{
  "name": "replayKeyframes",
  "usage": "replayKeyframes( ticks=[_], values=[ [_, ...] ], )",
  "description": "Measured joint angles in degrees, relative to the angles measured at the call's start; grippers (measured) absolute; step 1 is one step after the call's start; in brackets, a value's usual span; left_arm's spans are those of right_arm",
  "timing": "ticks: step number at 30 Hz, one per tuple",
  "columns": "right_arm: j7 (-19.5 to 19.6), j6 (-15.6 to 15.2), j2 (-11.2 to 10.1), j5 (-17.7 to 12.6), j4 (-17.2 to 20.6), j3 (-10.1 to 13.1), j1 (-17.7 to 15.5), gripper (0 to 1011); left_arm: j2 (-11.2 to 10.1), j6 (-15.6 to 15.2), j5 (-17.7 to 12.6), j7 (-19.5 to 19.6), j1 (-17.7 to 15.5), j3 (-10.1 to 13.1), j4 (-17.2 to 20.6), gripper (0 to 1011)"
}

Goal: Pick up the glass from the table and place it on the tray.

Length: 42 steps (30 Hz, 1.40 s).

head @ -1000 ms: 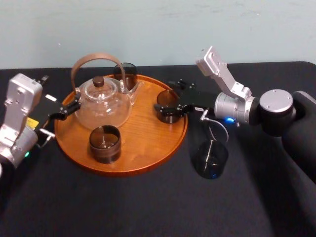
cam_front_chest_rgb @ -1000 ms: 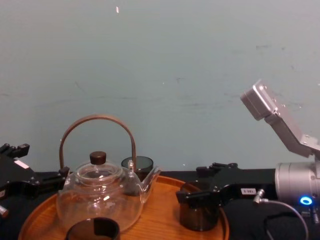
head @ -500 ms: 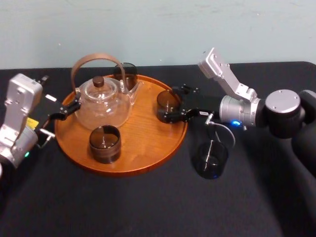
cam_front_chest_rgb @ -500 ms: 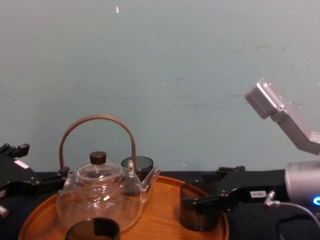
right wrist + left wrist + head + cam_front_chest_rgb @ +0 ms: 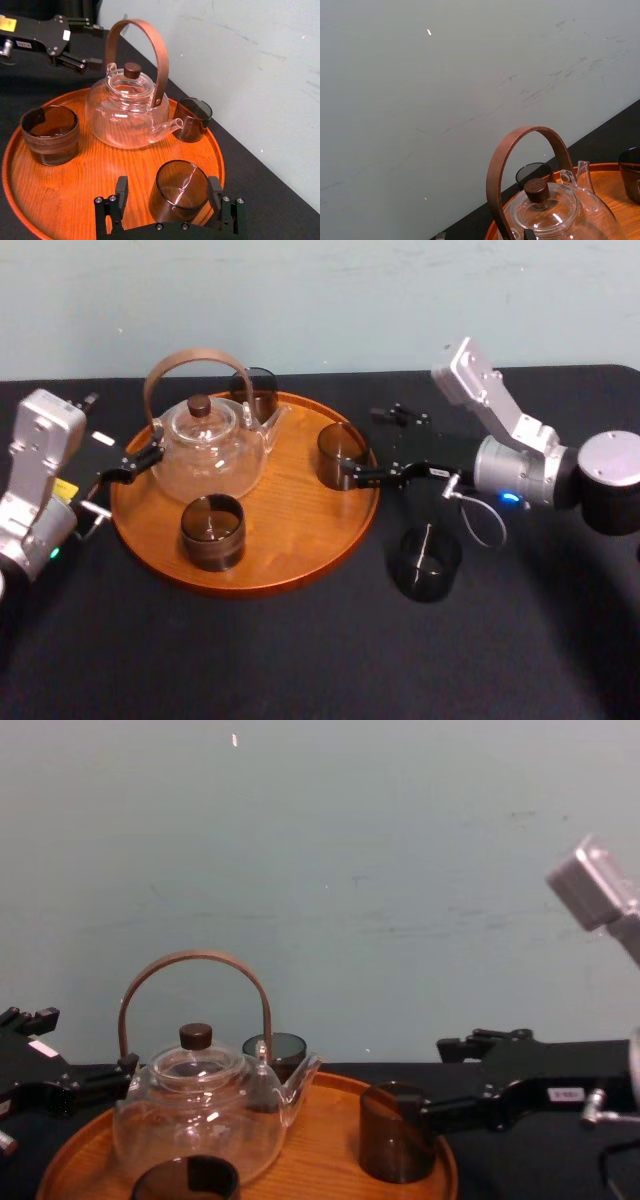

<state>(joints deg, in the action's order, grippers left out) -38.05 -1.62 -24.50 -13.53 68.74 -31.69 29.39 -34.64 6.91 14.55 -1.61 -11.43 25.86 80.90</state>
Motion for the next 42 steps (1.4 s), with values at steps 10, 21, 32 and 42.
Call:
replayKeyframes(
  ticks=[10,21,32,42],
  values=[
    [1.53,-0.15,-3.91,-2.33,7.53,1.81,-5.57,1002,0.00,0.00,0.00,0.00,0.00,0.00,0.00,1010],
    [1.86,0.63,-7.01,-4.96,12.96,3.26,-10.84,1002,0.00,0.00,0.00,0.00,0.00,0.00,0.00,1010],
    [2.06,1.32,-10.29,-7.15,17.90,4.58,-16.04,1002,0.00,0.00,0.00,-0.01,0.00,0.00,0.00,1010],
    [2.84,1.55,-12.47,-8.67,21.02,6.36,-19.26,1002,0.00,0.00,0.00,-0.01,0.00,0.00,0.00,1009]
  ],
)
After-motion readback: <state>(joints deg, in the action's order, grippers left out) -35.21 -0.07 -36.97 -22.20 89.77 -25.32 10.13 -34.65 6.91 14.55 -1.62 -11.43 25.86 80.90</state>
